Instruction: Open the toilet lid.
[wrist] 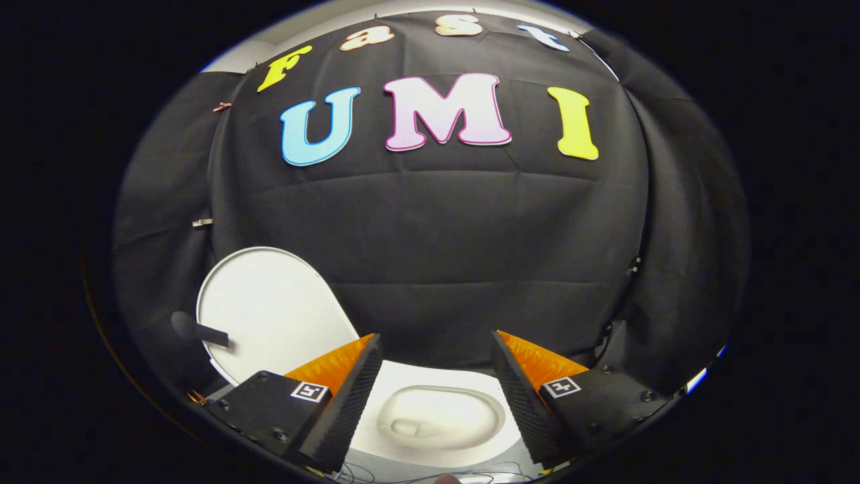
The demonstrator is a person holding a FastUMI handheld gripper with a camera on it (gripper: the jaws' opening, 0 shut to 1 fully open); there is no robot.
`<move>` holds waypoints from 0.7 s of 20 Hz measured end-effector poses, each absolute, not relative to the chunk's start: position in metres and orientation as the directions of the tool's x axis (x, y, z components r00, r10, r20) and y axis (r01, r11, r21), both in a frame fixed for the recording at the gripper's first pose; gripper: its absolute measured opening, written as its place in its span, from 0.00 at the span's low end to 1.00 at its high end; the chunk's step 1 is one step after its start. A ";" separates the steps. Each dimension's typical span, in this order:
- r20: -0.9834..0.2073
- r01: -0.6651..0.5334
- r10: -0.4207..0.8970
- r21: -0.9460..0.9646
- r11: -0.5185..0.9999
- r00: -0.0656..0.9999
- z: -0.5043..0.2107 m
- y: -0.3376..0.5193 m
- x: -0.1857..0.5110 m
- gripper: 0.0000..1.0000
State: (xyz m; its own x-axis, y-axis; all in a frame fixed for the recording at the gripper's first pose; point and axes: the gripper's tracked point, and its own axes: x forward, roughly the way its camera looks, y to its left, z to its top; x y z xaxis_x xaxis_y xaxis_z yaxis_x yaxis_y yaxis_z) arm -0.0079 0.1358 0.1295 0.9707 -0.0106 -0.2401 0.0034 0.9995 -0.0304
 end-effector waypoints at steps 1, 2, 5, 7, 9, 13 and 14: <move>-0.238 0.007 -0.014 -0.032 0.999 0.971 0.121 0.129 -0.009 1.00; -0.233 0.009 -0.016 -0.031 0.999 0.972 0.120 0.119 -0.008 1.00; -0.218 0.006 -0.013 -0.034 0.999 0.976 0.096 0.108 -0.010 1.00; -0.214 0.017 -0.030 -0.064 0.998 0.976 0.079 0.096 -0.012 0.99; -0.206 0.021 -0.037 -0.078 0.997 0.978 0.062 0.088 -0.016 1.00; -0.174 0.034 -0.046 -0.075 0.997 0.984 0.030 0.070 -0.021 1.00; -0.167 0.026 -0.036 -0.067 0.997 0.985 0.023 0.067 -0.021 0.99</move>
State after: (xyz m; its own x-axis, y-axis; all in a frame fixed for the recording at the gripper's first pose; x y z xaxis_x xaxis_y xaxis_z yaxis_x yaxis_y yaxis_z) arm -0.0206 0.0670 0.0232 0.9853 -0.0364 -0.1669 0.0256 0.9974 -0.0667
